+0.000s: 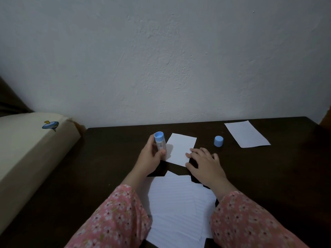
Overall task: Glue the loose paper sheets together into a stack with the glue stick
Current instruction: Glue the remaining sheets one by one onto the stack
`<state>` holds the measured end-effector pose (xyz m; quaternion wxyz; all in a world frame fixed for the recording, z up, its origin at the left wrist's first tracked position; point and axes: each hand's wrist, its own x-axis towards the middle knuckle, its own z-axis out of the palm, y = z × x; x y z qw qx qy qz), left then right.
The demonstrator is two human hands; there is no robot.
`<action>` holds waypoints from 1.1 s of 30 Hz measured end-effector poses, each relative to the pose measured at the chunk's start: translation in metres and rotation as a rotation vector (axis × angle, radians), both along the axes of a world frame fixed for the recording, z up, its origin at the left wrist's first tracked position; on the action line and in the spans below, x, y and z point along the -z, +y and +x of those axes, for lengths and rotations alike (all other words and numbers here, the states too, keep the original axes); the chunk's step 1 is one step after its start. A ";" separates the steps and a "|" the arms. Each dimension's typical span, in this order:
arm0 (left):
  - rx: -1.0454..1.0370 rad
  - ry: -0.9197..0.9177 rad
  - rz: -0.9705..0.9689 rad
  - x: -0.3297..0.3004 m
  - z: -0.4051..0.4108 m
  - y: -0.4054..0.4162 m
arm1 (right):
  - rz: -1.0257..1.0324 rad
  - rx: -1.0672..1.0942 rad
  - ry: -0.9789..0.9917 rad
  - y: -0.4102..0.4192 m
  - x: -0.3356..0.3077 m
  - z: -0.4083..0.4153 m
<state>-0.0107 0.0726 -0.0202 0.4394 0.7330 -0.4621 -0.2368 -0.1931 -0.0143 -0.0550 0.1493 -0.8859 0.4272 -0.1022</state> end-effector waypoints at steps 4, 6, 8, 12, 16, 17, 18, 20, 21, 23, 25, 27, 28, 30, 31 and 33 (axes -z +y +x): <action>0.000 -0.006 -0.004 -0.001 0.001 0.000 | 0.009 -0.004 -0.004 0.000 0.000 0.000; -0.012 -0.003 -0.007 0.000 0.003 -0.001 | 0.008 -0.004 -0.003 0.000 -0.001 0.000; -0.050 0.039 -0.039 0.003 0.006 0.000 | 0.008 -0.007 -0.012 0.001 -0.001 -0.001; -0.287 0.442 -0.250 0.008 0.015 0.009 | -0.017 -0.030 -0.038 0.002 0.000 -0.002; -0.428 0.540 -0.347 0.002 0.020 0.004 | -0.012 -0.057 -0.043 0.002 0.001 -0.003; -0.441 0.514 -0.355 -0.002 0.018 0.001 | -0.009 -0.063 -0.060 0.003 0.001 -0.003; -0.434 0.488 -0.361 -0.004 0.015 -0.002 | -0.012 -0.061 -0.089 0.003 0.000 -0.003; -0.375 0.455 -0.358 -0.009 0.005 -0.008 | -0.036 -0.023 -0.143 0.004 -0.001 -0.003; -0.333 0.445 -0.347 -0.011 0.000 -0.011 | -0.039 0.001 -0.136 0.003 0.000 -0.003; -0.247 0.398 -0.314 -0.012 -0.009 -0.021 | -0.024 0.034 -0.039 0.001 0.002 -0.001; -0.165 0.320 -0.257 -0.014 -0.014 -0.032 | 0.001 0.044 0.041 -0.001 0.003 0.000; -0.095 0.227 -0.193 -0.017 -0.017 -0.045 | 0.025 0.041 0.037 -0.003 0.003 0.001; -0.068 0.176 -0.169 -0.018 -0.018 -0.052 | 0.035 0.037 0.023 -0.003 0.003 0.001; -0.026 0.082 -0.141 -0.019 -0.022 -0.063 | 0.044 0.029 0.004 -0.002 0.002 0.001; -0.011 0.045 -0.130 -0.019 -0.025 -0.069 | 0.043 0.031 0.001 -0.003 0.002 0.001; 0.010 -0.002 -0.105 -0.015 -0.031 -0.077 | 0.037 0.032 0.001 -0.002 0.003 0.001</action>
